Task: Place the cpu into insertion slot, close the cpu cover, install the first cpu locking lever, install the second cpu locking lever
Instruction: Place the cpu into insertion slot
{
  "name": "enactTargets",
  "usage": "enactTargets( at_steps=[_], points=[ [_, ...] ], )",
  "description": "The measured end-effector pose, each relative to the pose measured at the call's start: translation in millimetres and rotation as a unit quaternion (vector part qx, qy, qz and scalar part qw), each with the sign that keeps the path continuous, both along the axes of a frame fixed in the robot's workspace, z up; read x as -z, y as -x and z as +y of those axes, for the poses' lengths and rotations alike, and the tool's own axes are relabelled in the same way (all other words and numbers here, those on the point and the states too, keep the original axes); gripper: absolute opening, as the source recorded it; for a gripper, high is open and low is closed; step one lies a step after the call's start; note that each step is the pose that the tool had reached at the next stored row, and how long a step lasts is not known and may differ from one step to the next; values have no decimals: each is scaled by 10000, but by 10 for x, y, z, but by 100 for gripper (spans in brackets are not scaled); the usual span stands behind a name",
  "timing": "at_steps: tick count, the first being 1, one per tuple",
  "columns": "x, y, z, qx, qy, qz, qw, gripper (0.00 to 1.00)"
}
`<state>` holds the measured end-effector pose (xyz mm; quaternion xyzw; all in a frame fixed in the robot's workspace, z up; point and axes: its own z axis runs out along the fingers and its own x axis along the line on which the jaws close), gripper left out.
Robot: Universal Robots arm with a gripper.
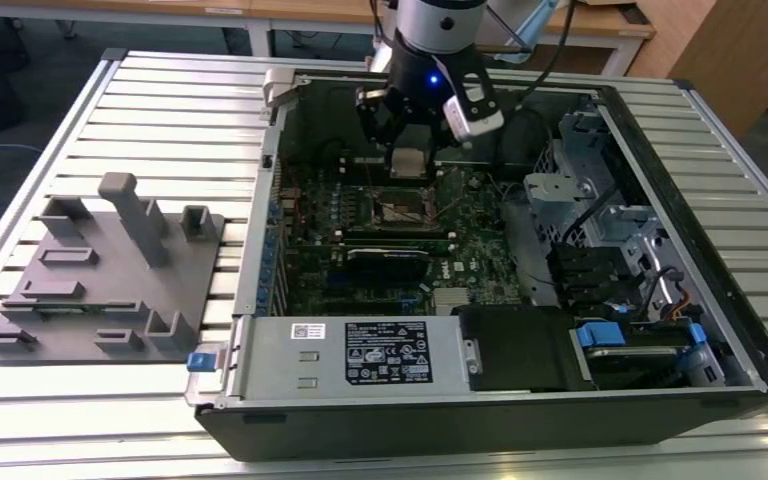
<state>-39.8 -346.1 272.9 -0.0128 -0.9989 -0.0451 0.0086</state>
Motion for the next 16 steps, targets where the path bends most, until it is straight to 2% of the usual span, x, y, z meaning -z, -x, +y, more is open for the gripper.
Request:
enactTargets(
  at_steps=[16],
  points=[
    [52, 0, 0, 0, 3, 1, 10000, 54]
  ],
)
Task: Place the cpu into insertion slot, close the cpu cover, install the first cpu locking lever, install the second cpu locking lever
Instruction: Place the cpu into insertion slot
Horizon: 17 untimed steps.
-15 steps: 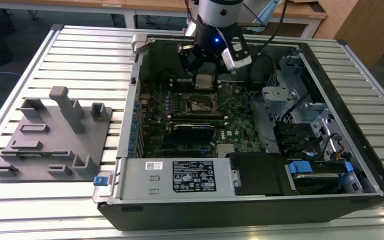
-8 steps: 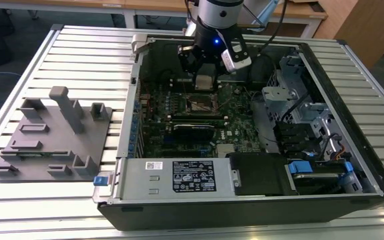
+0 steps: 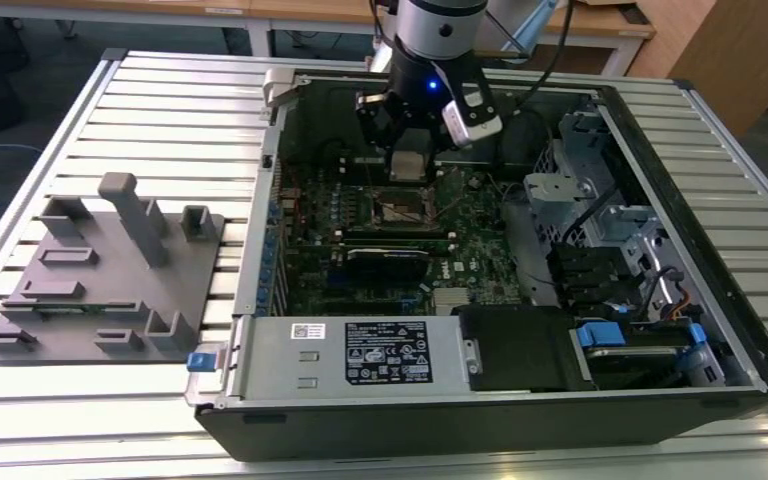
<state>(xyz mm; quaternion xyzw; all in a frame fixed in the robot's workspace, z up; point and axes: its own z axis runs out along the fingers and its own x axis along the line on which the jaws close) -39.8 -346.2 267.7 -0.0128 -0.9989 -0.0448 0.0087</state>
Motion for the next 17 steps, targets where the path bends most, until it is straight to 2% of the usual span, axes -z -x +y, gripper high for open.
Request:
enactTargets(
  at_steps=[17],
  points=[
    [35, 0, 0, 0, -1, -1, 10000, 54]
  ],
)
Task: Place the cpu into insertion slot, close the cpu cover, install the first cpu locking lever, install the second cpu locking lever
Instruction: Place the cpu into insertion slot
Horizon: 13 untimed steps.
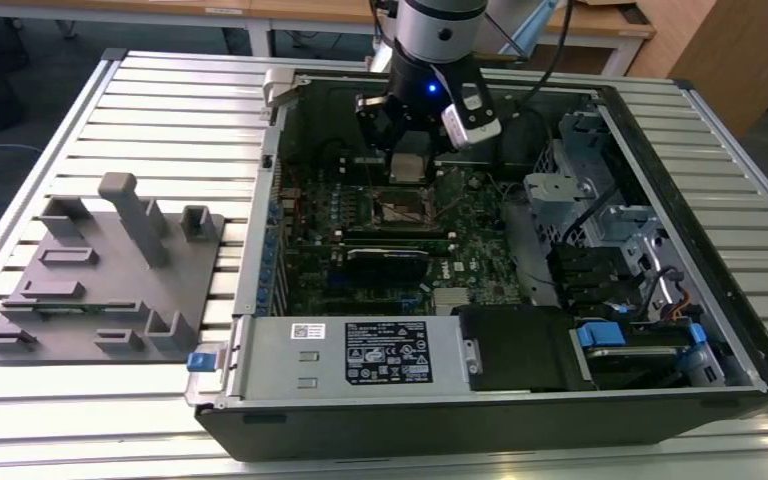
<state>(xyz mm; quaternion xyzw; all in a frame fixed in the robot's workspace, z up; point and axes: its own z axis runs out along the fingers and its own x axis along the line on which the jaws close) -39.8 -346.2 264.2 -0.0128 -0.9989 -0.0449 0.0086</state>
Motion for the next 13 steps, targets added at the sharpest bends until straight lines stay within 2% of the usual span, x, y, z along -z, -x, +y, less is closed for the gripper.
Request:
enactTargets(
  at_steps=[13],
  points=[
    [27, 0, 0, 0, -5, 0, 10000, 54]
  ],
)
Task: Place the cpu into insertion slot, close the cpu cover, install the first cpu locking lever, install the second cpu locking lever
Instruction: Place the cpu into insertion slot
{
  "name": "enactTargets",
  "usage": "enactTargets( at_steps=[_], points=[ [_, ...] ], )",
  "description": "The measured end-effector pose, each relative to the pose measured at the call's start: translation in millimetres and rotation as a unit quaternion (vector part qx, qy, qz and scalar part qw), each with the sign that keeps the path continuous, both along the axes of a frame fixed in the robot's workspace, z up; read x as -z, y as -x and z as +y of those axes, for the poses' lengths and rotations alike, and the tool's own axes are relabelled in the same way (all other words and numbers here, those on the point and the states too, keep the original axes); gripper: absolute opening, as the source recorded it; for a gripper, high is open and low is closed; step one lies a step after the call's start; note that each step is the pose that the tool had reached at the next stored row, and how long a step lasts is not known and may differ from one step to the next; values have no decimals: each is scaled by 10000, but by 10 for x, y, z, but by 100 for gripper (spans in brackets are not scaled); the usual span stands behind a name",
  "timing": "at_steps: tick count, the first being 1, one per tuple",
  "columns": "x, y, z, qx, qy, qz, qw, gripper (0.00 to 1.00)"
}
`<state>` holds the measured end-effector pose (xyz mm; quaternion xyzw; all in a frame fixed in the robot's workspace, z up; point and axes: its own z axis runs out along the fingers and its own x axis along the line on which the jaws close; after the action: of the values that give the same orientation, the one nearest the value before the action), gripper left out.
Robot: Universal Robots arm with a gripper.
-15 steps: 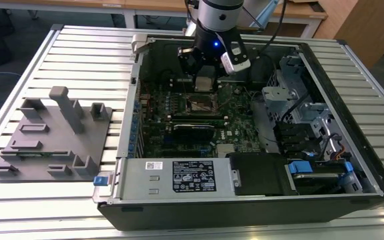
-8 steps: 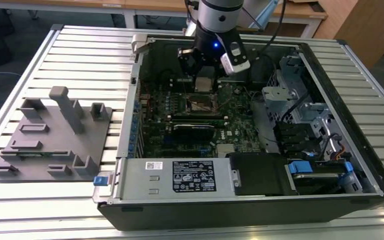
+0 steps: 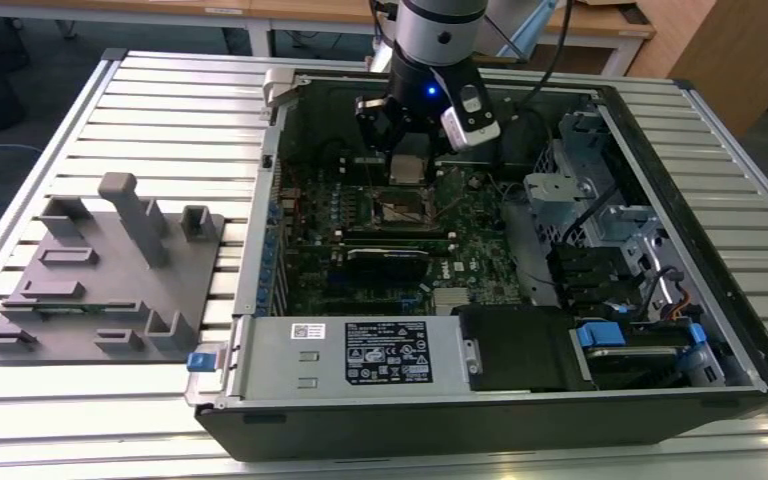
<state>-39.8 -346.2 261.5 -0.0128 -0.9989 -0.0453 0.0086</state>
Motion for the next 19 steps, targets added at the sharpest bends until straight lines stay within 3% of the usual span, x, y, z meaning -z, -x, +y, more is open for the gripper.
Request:
enactTargets(
  at_steps=[8, 12, 16, 19],
  points=[
    [2, 0, 0, 11, 0, 0, 10000, 54],
    [8, 0, 0, 180, -1, 0, 9998, 54],
    [17, 0, 0, 490, 0, 0, 9988, 54],
    [24, 0, 0, 744, 0, 0, 9972, 54]
  ],
)
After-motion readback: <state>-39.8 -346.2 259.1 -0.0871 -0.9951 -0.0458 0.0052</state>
